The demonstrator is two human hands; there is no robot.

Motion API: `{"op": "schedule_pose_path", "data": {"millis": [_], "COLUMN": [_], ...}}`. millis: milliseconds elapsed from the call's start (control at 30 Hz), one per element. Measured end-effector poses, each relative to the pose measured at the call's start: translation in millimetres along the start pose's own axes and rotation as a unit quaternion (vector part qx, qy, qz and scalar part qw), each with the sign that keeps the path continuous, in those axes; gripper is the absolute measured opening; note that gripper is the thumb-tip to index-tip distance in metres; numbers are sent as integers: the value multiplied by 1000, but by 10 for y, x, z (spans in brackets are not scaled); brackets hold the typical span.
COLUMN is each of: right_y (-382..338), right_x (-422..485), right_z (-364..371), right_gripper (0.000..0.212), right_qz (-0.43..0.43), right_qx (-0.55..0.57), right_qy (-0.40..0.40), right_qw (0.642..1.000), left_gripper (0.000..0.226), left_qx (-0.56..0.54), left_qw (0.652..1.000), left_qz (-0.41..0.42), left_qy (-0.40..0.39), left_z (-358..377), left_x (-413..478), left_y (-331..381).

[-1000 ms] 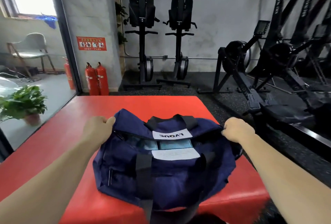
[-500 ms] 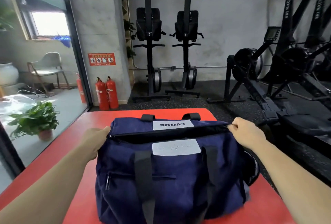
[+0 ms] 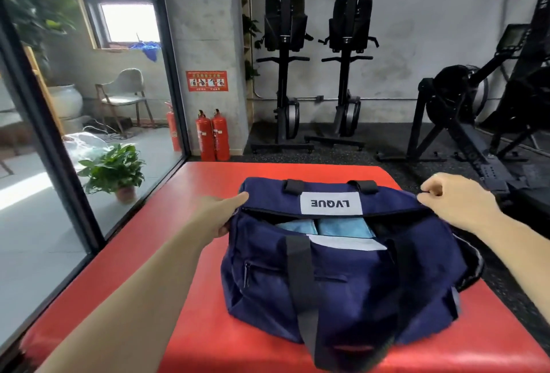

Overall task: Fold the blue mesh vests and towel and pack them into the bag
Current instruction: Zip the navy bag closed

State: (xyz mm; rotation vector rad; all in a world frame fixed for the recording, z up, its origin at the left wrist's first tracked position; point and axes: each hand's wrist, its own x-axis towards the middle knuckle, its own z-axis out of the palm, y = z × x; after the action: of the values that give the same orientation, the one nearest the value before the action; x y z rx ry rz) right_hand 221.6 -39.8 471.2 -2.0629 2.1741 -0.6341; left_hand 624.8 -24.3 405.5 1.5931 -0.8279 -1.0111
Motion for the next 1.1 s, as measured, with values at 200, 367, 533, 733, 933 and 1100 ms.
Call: {"op": "schedule_pose_path", "data": {"millis": [200, 367, 533, 733, 933, 1100], "right_y": [-1348, -2069, -2376, -2525, -2501, -1837], "right_x": [-541, -720, -758, -716, -578, -383], "right_z": [352, 801, 998, 1094, 959, 712], "right_gripper": [24, 43, 44, 24, 17, 17], "right_qz": [-143, -115, -60, -74, -22, 36], "right_qx": [22, 127, 88, 82, 88, 56], "right_qy": [-55, -118, -119, 7, 39, 71], "right_qw": [988, 978, 987, 994, 995, 995], "left_gripper": [23, 45, 61, 28, 34, 37], "left_qx": [-112, -153, -167, -153, -145, -140], "left_qw": [992, 985, 980, 988, 986, 985], "left_qz": [-49, -72, -74, -3, 47, 21], "left_qy": [-14, -46, -73, -18, 63, 101], "left_z": [-87, -75, -33, 30, -16, -190], "left_x": [-23, 54, 129, 75, 95, 163], "left_y": [-174, -284, -367, -268, -106, -146]}}
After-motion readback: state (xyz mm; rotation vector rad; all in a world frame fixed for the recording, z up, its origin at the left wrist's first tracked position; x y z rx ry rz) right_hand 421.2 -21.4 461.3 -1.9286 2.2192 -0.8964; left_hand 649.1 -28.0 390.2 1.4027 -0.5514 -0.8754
